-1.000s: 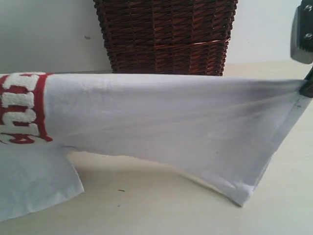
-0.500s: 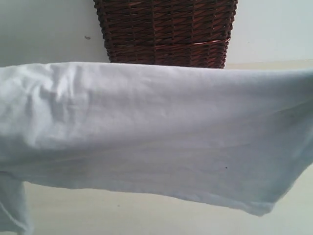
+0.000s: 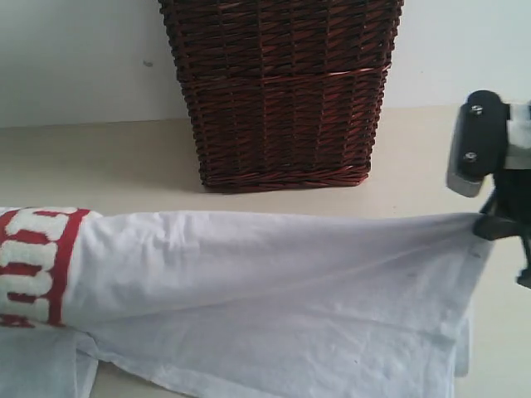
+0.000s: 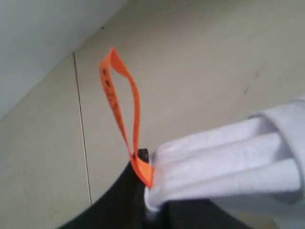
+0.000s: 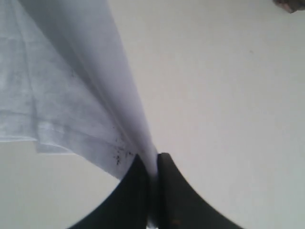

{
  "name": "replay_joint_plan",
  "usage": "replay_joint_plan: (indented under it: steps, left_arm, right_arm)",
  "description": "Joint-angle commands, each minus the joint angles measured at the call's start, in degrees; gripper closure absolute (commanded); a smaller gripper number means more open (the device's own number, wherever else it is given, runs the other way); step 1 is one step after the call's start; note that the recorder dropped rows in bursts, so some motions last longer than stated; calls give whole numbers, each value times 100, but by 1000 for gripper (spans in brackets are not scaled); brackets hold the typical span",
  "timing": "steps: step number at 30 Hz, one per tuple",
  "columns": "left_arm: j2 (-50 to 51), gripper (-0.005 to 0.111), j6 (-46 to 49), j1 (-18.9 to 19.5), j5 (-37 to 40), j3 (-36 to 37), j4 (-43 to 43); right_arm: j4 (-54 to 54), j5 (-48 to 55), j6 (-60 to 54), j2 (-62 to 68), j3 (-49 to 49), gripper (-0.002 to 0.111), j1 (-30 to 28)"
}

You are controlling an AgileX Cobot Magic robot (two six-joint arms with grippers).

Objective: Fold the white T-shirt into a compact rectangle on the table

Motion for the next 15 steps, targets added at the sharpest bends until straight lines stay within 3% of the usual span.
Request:
replay_joint_plan:
  steps: [1,5,11,15]
  left_arm:
    - [1021,107,-59,121,-2004,162,221]
    - [1922,98,-59,223,-3038,162,221]
    - [2957,45,-59,520,-4329,162,47]
    - [3219,42,-59,625,-4829,162,-417]
  right_arm:
    - [-81,-1721,-42,1112,20,108,6]
    - [-116,-2919,-42,1807,8,107,6]
    - [-116,-4686,662,2108,8,83,6]
    - [303,-5545,1544,2096,-16,75,-28]
